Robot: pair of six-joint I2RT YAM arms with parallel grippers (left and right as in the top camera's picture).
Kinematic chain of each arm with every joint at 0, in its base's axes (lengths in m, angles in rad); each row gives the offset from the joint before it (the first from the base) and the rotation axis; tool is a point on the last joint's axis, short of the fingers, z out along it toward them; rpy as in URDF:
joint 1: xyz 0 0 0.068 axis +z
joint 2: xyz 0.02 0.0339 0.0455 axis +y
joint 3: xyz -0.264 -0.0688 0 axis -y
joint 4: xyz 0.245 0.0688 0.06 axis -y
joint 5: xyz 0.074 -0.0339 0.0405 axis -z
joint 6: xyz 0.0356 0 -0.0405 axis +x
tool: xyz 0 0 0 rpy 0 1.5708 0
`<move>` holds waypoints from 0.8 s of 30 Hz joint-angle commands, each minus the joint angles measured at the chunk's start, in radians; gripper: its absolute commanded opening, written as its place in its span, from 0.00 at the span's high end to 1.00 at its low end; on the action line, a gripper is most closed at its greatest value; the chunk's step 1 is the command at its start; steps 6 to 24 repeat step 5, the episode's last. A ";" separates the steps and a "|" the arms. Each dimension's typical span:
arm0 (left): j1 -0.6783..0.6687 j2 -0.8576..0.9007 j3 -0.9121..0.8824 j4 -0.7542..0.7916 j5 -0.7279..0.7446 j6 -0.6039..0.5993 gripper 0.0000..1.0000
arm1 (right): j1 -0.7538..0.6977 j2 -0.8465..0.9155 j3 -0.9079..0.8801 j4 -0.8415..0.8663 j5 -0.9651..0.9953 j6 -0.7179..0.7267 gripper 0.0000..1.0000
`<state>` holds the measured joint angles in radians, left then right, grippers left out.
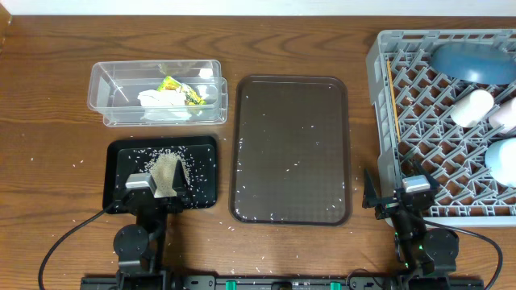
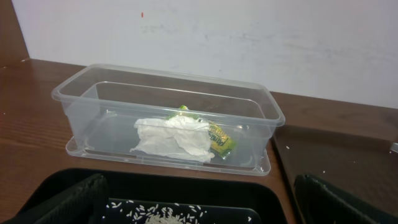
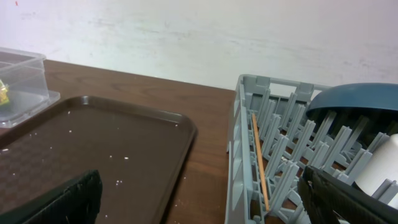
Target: Sort waste into correct bins and load items into the dishwasher rack
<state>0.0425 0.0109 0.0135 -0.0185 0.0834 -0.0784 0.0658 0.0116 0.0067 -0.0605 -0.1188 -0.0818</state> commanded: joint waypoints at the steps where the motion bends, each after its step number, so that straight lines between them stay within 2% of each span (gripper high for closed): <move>1: -0.006 -0.007 -0.010 -0.044 0.033 -0.005 0.02 | 0.007 -0.005 -0.001 -0.003 0.003 -0.010 0.01; 24: -0.006 -0.007 -0.010 -0.044 0.033 -0.005 0.02 | 0.007 -0.005 -0.001 -0.003 0.003 -0.010 0.01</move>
